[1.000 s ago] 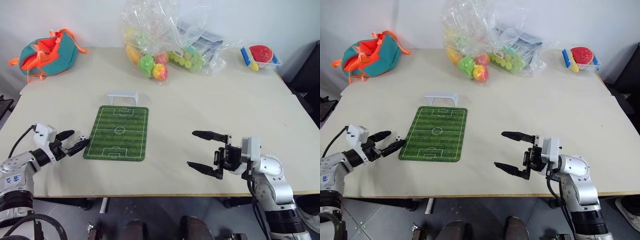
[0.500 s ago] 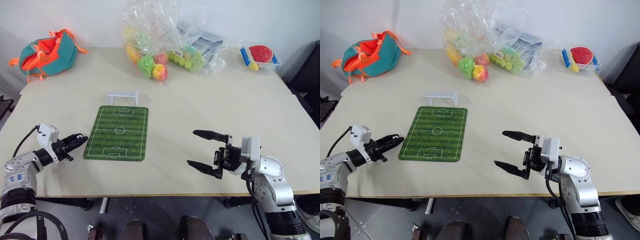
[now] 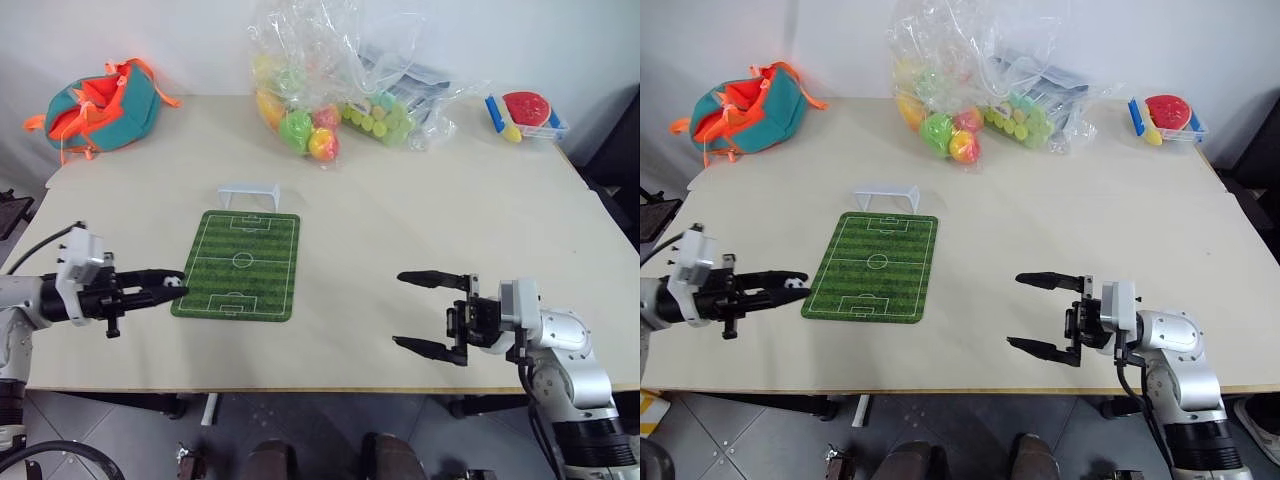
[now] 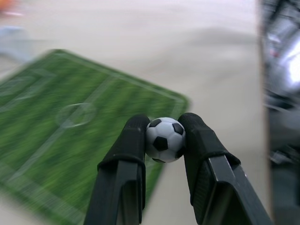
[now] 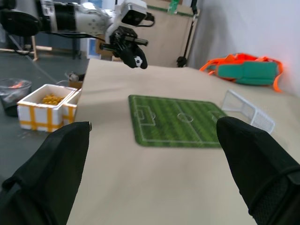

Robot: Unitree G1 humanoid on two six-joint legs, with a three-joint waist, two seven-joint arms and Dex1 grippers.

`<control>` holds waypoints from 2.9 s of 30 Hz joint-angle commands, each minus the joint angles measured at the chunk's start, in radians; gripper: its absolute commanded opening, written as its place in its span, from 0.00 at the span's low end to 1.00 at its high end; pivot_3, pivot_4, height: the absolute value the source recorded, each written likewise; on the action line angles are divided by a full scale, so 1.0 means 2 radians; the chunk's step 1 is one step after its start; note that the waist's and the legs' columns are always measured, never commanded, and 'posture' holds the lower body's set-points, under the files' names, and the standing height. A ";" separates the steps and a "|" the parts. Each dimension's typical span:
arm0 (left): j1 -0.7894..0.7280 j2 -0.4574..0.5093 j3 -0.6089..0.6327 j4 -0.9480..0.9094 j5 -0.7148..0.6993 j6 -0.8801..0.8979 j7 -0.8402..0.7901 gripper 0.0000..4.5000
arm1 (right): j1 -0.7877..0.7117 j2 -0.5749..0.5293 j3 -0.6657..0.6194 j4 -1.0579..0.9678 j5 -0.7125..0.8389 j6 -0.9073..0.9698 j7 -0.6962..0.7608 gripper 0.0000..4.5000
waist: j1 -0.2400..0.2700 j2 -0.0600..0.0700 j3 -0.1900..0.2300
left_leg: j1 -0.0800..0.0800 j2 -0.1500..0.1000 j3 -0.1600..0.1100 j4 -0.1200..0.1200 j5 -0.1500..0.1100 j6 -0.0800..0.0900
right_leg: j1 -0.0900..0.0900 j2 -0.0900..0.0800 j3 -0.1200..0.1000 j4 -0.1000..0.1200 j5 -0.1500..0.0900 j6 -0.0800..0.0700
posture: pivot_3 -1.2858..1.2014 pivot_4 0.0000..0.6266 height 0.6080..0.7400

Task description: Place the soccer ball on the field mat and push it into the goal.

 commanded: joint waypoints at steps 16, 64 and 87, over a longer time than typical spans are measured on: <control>-0.117 -0.096 -0.093 0.205 0.118 -0.203 -0.001 0.19 | 0.012 0.047 0.022 -0.037 -0.041 -0.003 -0.074 1.00 | 0.000 -0.001 0.000 | 0.000 0.000 0.001 0.001 0.000 0.000 | 0.000 0.000 0.001 0.001 0.000 0.000 | 0.52 0.24 1.00; 0.139 -0.006 0.030 0.005 0.040 -0.149 -0.022 0.48 | 0.001 0.041 0.015 -0.060 -0.033 0.032 -0.099 1.00 | -0.003 0.000 0.000 | 0.002 0.001 0.002 0.000 -0.001 0.000 | -0.001 0.000 0.003 0.001 0.000 0.000 | 0.52 0.24 1.00; 0.059 -0.090 -0.037 0.001 0.044 -0.119 0.054 0.01 | 0.010 0.039 0.026 -0.022 -0.067 -0.041 -0.084 1.00 | -0.001 -0.001 0.000 | 0.002 0.001 0.004 0.001 -0.002 0.001 | -0.001 0.001 0.004 0.001 0.000 0.000 | 0.52 0.24 1.00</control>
